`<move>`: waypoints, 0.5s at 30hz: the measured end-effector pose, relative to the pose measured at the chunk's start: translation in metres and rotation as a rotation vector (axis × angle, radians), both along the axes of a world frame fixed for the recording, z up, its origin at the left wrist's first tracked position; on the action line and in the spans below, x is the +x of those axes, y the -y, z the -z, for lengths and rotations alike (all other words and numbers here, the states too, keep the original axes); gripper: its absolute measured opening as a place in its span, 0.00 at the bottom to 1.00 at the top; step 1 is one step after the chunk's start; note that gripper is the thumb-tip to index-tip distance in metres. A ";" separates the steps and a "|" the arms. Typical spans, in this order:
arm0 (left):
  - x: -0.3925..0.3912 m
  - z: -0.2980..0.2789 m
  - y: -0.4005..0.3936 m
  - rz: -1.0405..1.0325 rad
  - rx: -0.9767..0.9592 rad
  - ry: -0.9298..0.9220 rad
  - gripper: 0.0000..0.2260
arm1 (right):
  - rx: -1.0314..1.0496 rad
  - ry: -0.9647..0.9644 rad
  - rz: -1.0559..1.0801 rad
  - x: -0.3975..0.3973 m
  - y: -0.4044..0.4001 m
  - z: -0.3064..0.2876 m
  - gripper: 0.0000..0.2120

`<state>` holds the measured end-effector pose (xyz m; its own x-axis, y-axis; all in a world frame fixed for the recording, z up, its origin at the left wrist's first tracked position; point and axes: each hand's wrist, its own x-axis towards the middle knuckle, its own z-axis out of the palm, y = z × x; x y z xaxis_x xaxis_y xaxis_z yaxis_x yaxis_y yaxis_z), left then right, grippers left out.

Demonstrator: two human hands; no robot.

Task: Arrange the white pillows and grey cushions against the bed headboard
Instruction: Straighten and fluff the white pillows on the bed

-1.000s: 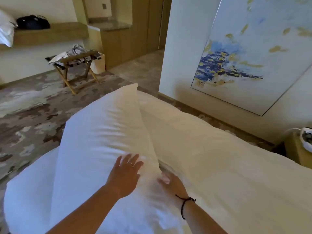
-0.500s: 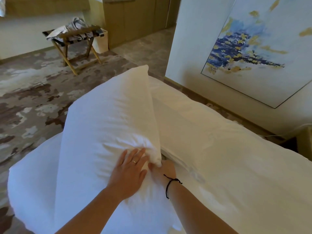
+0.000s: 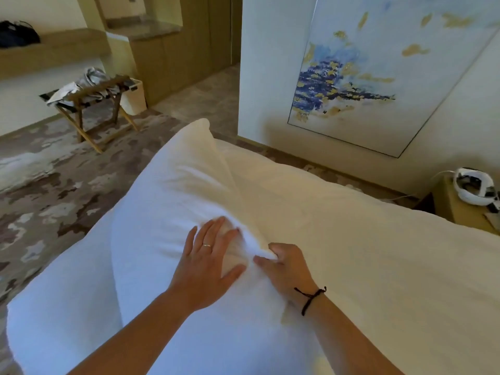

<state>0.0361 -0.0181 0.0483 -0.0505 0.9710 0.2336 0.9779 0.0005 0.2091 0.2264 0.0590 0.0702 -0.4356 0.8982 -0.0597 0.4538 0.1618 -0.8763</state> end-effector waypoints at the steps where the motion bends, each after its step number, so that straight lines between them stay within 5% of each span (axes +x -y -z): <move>1: 0.013 -0.006 -0.001 0.027 -0.002 -0.023 0.33 | 0.028 0.020 -0.013 0.026 0.000 -0.011 0.23; 9: 0.153 -0.043 -0.014 0.403 -0.005 -0.081 0.36 | 0.102 0.255 -0.090 0.259 0.039 -0.067 0.23; 15: 0.272 -0.045 -0.017 0.664 -0.188 -0.197 0.39 | 0.026 0.329 0.034 0.434 0.105 -0.055 0.06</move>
